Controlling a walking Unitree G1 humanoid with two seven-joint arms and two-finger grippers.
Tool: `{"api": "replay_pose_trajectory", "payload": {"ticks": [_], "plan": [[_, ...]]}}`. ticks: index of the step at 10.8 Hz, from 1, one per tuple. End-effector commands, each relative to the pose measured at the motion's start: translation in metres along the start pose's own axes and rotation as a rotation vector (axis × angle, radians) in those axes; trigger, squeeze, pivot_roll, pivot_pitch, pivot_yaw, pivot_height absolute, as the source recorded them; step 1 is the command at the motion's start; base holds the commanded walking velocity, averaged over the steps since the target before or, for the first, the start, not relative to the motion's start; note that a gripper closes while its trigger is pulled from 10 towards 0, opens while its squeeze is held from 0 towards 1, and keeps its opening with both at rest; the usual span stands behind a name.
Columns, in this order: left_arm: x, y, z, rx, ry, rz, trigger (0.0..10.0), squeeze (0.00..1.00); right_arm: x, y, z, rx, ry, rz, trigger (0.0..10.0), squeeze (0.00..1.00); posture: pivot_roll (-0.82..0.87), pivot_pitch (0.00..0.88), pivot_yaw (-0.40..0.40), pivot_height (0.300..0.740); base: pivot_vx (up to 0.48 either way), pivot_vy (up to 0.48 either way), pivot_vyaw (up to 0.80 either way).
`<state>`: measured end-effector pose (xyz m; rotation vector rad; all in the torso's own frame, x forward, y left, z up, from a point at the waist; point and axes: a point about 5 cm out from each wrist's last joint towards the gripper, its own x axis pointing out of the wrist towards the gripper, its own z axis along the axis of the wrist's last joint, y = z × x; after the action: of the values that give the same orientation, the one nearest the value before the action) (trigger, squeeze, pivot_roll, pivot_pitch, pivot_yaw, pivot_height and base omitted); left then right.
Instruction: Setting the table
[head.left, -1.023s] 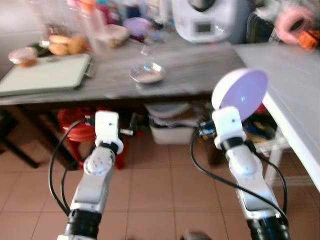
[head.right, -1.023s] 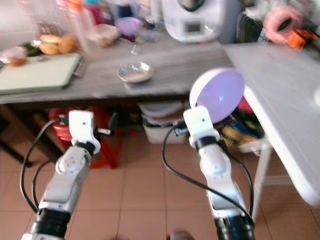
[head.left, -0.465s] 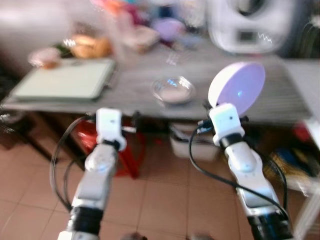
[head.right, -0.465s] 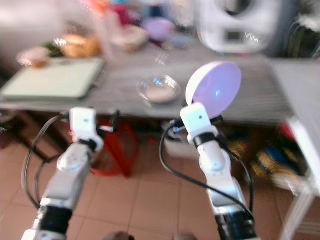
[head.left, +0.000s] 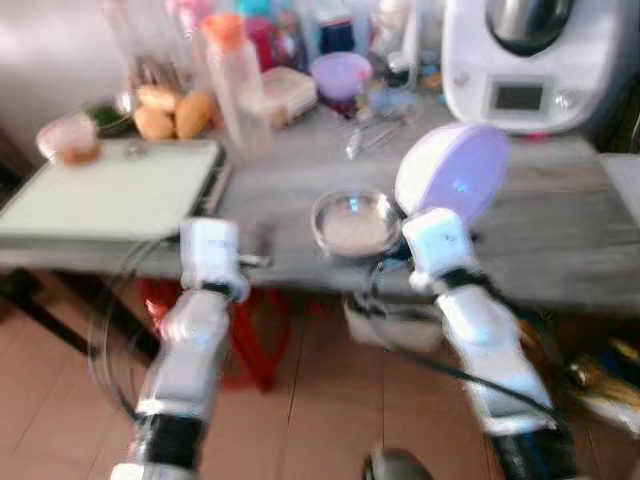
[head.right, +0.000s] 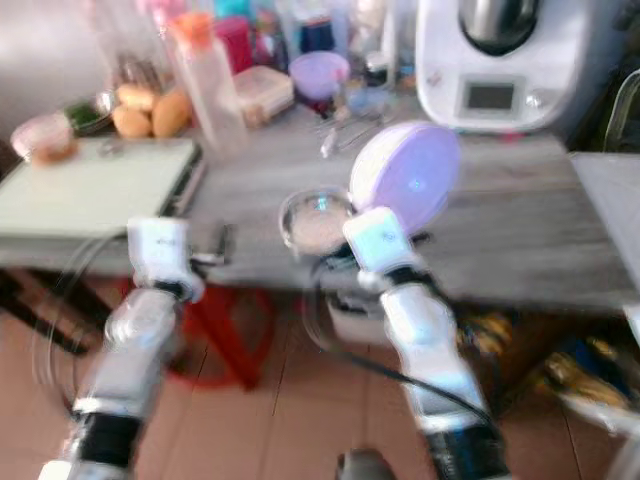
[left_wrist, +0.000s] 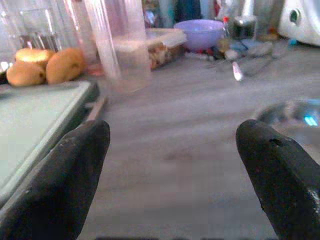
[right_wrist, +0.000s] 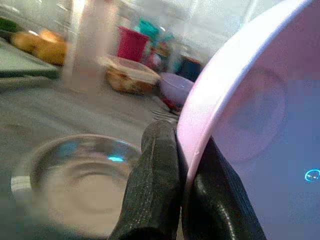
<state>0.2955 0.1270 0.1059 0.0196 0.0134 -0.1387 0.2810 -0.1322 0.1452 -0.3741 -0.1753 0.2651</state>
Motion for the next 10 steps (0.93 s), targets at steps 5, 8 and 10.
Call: {"api": "replay_pose_trajectory", "payload": {"ticks": [5, 8, 10], "plan": [[-0.025, 0.037, 0.005, 0.109, -0.016, 0.124, 10.0, 0.0, 0.012, 0.02, 0.021, 0.07, -0.111, 0.278, 10.0, 0.0, -0.07, 0.0, 0.099, 0.74, 0.088, 0.0, 0.0], [-0.06, 0.049, -0.009, 0.133, 0.051, 0.096, 10.0, 0.0, 0.033, 0.028, 0.028, 0.087, -0.09, 0.555, 10.0, 0.0, -0.04, 0.0, 0.078, 0.74, 0.0, 0.0, 0.0], [-0.063, 0.043, -0.006, 0.126, 0.057, 0.092, 10.0, 0.0, 0.034, 0.031, 0.015, 0.035, -0.009, 0.728, 10.0, 0.0, -0.03, 0.0, 0.07, 0.74, 0.0, 0.0, 0.0]]}}
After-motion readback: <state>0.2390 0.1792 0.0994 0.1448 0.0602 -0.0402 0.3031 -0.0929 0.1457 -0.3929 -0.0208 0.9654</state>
